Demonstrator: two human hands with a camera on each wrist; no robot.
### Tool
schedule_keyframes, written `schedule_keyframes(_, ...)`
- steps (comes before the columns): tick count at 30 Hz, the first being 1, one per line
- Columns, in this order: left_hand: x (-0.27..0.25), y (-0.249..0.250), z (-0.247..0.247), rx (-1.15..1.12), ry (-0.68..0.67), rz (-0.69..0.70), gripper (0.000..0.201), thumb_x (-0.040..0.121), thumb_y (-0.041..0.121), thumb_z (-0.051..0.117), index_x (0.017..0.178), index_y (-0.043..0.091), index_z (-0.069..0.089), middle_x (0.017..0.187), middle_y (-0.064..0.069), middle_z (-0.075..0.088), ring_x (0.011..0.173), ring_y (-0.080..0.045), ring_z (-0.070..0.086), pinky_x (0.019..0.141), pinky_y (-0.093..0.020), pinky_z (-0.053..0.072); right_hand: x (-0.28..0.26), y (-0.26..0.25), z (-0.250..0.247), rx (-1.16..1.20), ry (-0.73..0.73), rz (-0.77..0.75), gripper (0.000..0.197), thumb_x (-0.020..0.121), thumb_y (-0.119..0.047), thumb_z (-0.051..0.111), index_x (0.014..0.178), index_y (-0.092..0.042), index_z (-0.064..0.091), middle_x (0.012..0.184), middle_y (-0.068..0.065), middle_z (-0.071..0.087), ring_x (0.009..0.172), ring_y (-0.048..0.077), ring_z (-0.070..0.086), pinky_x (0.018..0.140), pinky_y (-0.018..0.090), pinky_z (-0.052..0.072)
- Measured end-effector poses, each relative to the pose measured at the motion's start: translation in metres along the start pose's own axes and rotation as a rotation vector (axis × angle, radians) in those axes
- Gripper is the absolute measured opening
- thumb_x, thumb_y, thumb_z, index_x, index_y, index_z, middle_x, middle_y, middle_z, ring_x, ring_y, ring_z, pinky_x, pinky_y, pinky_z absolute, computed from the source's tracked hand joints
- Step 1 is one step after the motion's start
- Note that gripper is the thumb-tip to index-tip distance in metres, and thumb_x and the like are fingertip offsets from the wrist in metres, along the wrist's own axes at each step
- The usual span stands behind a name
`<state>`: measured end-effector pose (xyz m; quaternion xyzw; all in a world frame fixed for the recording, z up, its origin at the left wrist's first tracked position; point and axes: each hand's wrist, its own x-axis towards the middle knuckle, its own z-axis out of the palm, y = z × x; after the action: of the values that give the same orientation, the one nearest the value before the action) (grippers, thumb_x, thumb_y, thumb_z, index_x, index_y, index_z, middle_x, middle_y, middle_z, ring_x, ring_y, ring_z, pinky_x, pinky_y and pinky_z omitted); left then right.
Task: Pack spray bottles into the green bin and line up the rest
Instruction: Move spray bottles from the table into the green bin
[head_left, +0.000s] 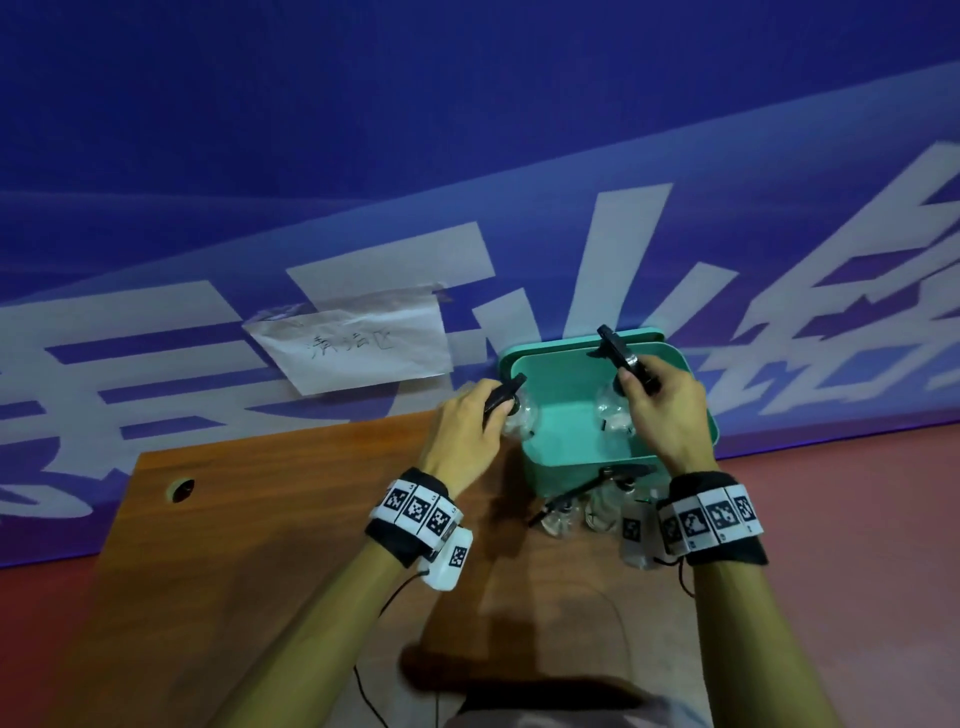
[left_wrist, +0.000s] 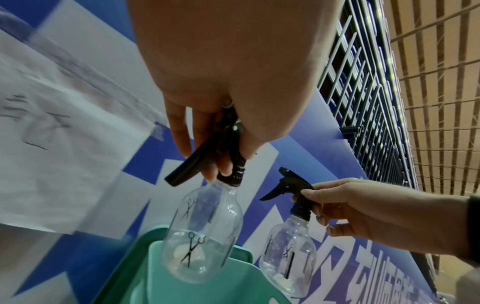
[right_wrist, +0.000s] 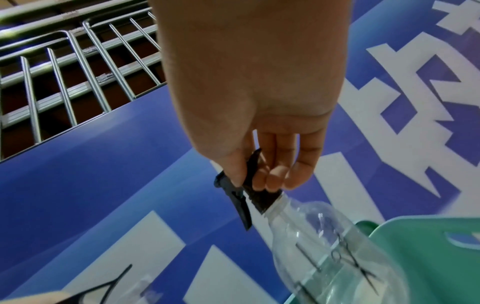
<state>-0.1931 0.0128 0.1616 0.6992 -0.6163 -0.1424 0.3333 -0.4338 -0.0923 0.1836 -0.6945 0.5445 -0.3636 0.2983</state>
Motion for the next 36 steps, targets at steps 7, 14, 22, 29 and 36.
schedule_keyframes(7, 0.025, 0.054, 0.057, 0.089, -0.037, 0.011, 0.011, 0.097, 0.033, 0.058, 0.106, 0.026, 0.059, 0.089, 0.007, 0.065, 0.082, -0.019, 0.063, 0.072, -0.040, 0.055, 0.039, 0.049, -0.056, -0.223, -0.355, -0.043, 0.008, 0.089, -0.024, 0.072, 0.093, -0.030, 0.070, 0.073, -0.003, 0.067, 0.069, 0.017, 0.063, 0.056, 0.026, 0.041)
schedule_keyframes(14, 0.049, 0.079, 0.097, 0.205, -0.070, 0.000, 0.017, 0.095, 0.040, 0.055, 0.111, 0.032, 0.056, 0.089, 0.008, 0.069, 0.078, -0.018, 0.066, 0.067, -0.038, 0.056, 0.073, 0.106, -0.081, -0.257, -0.502, -0.057, 0.019, 0.085, -0.015, 0.069, 0.097, -0.029, 0.070, 0.090, 0.001, 0.065, 0.074, 0.021, 0.062, 0.067, 0.038, 0.056)
schedule_keyframes(22, 0.058, 0.084, 0.121, 0.324, -0.173, -0.061, 0.015, 0.094, 0.036, 0.061, 0.109, 0.033, 0.065, 0.089, 0.009, 0.072, 0.078, -0.015, 0.066, 0.065, -0.029, 0.052, 0.099, 0.153, -0.082, -0.159, -0.479, -0.042, 0.019, 0.085, -0.009, 0.070, 0.093, -0.026, 0.069, 0.091, 0.002, 0.065, 0.081, 0.023, 0.061, 0.071, 0.035, 0.053)
schedule_keyframes(29, 0.070, 0.061, 0.133, 0.342, -0.358, -0.171, 0.016, 0.094, 0.033, 0.063, 0.109, 0.034, 0.069, 0.089, 0.010, 0.072, 0.077, -0.015, 0.066, 0.066, -0.029, 0.054, 0.114, 0.171, -0.065, -0.124, -0.566, 0.082, 0.015, 0.086, -0.019, 0.075, 0.088, -0.030, 0.065, 0.078, 0.007, 0.068, 0.070, 0.025, 0.064, 0.059, 0.030, 0.050)
schedule_keyframes(36, 0.097, 0.032, 0.138, 0.299, -0.549, -0.208, 0.016, 0.094, 0.034, 0.061, 0.108, 0.032, 0.069, 0.091, 0.011, 0.071, 0.081, -0.012, 0.066, 0.073, -0.036, 0.057, 0.131, 0.176, -0.039, -0.166, -0.714, 0.154, 0.009, 0.089, -0.023, 0.073, 0.088, -0.030, 0.068, 0.070, -0.004, 0.070, 0.058, 0.012, 0.063, 0.054, 0.027, 0.049)
